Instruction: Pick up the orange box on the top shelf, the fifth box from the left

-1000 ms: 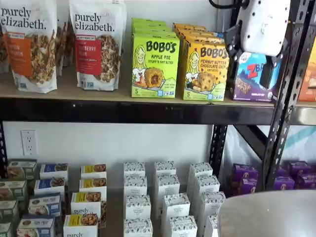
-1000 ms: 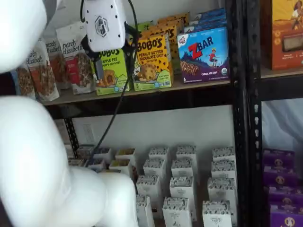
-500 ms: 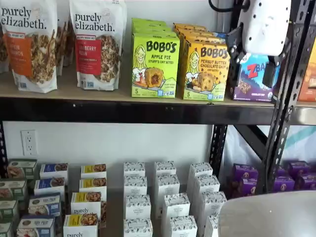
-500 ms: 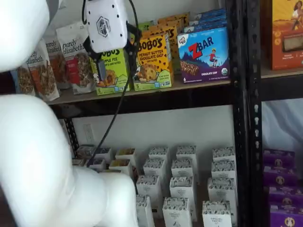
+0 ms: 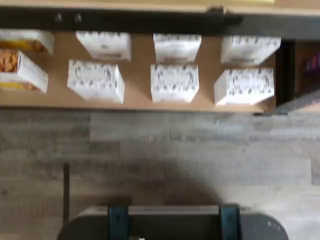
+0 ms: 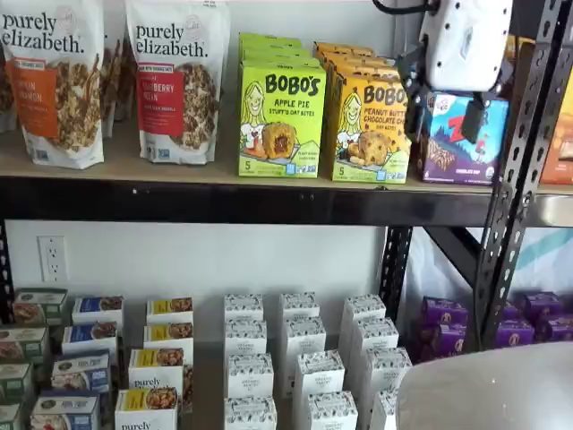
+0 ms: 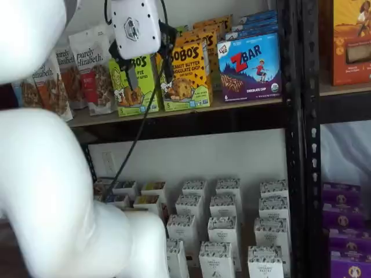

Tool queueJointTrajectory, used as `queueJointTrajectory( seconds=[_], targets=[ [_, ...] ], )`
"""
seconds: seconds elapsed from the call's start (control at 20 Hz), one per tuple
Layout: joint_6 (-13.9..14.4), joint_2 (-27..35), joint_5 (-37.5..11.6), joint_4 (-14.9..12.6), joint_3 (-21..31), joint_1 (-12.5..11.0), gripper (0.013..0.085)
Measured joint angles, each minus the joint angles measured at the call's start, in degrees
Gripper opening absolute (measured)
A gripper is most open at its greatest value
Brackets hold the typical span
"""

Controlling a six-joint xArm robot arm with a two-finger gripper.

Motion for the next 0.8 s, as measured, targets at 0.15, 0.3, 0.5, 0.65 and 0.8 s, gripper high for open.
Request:
queueJointTrajectory(
  seconds=[0.15,0.3,0.5,0.65,0.8],
  targets=[
    [0.9,0.8,-3.4,-0.5,0.2,0.9,0.085],
    [2.2,4.5,-6.5,-0.9,-1.6,2.3,0.085],
    [3.1,8.4,-9.4,-0.8,-3.9,3.0,0.085],
    [3.1,11.4,-10.6,-0.4,-6.0,3.0,0.085],
    [2.4,13.9,-11.7,0.4,-7.6,2.1,0.085]
  ],
)
